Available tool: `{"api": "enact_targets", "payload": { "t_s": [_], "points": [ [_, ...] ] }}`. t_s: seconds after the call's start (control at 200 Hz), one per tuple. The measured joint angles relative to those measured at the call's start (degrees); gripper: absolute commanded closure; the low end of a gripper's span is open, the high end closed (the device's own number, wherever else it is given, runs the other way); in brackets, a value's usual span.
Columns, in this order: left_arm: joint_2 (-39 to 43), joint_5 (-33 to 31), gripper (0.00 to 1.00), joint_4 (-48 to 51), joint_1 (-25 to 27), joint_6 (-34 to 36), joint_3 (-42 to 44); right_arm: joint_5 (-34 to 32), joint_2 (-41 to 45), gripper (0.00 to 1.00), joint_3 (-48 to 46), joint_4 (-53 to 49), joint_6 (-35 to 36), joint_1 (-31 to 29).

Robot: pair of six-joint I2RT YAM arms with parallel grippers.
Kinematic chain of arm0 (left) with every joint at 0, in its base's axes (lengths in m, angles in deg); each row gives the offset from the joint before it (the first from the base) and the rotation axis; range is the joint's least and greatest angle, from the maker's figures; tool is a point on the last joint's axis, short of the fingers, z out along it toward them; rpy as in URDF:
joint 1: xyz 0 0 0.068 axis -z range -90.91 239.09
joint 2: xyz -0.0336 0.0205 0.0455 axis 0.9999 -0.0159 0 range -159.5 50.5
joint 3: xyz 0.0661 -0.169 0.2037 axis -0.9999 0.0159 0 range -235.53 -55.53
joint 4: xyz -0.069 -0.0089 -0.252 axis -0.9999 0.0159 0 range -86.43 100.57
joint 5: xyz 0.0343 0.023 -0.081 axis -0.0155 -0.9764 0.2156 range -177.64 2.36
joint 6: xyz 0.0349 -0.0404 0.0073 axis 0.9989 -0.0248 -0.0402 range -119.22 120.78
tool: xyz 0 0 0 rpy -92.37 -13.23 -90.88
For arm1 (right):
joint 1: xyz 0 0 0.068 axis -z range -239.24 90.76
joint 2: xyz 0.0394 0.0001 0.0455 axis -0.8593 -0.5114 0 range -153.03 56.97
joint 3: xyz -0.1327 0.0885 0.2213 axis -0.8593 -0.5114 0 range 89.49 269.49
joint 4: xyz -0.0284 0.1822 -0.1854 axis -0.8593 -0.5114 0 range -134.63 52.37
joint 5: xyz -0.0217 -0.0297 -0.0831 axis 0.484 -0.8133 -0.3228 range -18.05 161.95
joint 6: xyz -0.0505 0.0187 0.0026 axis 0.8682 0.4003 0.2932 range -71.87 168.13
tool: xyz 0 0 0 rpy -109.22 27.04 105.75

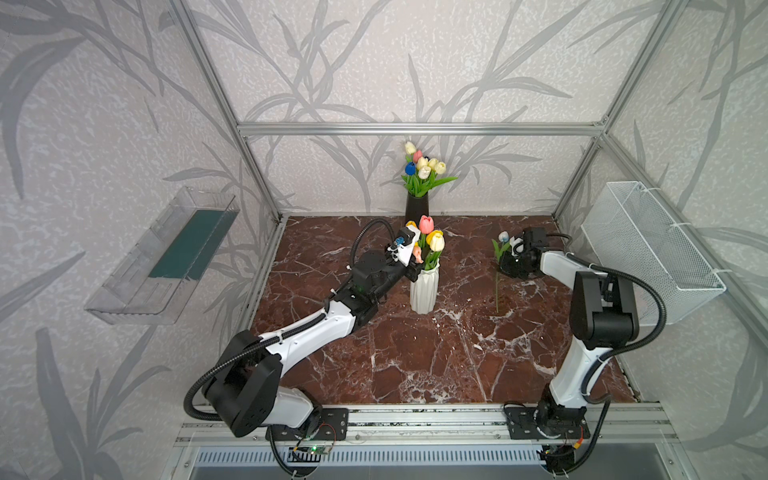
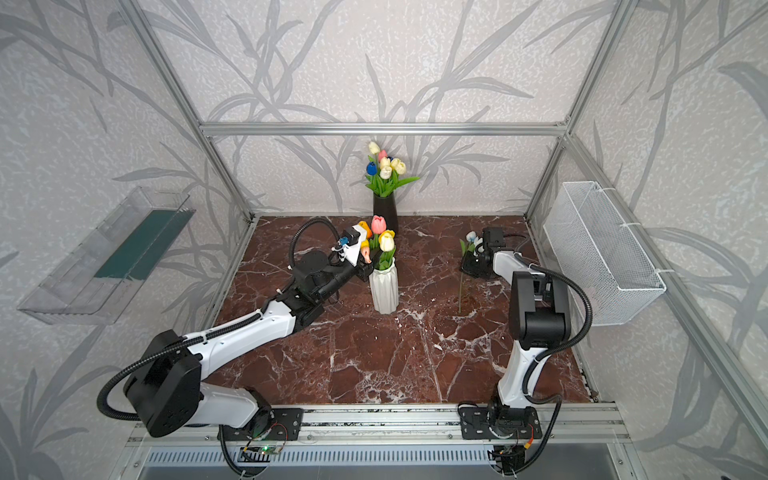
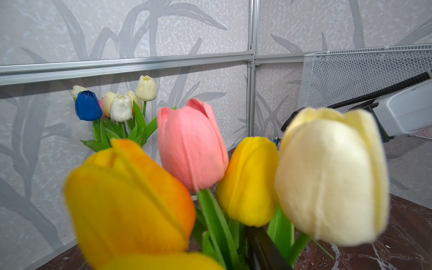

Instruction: Arrange the flowers into the vase

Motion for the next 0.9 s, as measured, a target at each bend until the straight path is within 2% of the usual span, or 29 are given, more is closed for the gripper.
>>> {"api": "enact_targets", "payload": {
  "t_s": [0.26, 0.37, 0.485, 0.58, 0.735, 0.9],
  "points": [
    [-0.2, 0.0, 0.86, -0.2, 0.0, -0.1, 0.0, 3.1, 10.8, 1.0, -7.5, 10.7, -2.5, -4.8],
    [-0.2, 0.0, 0.86, -0.2, 0.0, -0.5, 0.0, 4.6, 18.1, 1.0, -12.6, 17.3, -3.3, -6.1],
    [-0.3, 0.0, 0.86, -0.2, 0.0, -0.8, 0.0, 7.2, 29.9, 1.0, -22.1, 33.0, -5.9, -9.0],
    [-0.3, 0.0, 0.86, -0.2, 0.0, -1.0, 0.0, 9.7, 36.2, 1.0, -26.7, 46.9, -7.5, -12.5],
    [-0.5, 0.0, 0.86, -0.3, 0.0, -1.0, 0.0, 11.1, 38.8, 1.0, -29.3, 65.6, -10.1, -17.6],
    [-0.5, -0.2, 0.85, -0.3, 0.0, -1.0, 0.0, 9.3, 38.7, 1.0, -29.5, 76.3, -12.4, -19.2]
  ]
}}
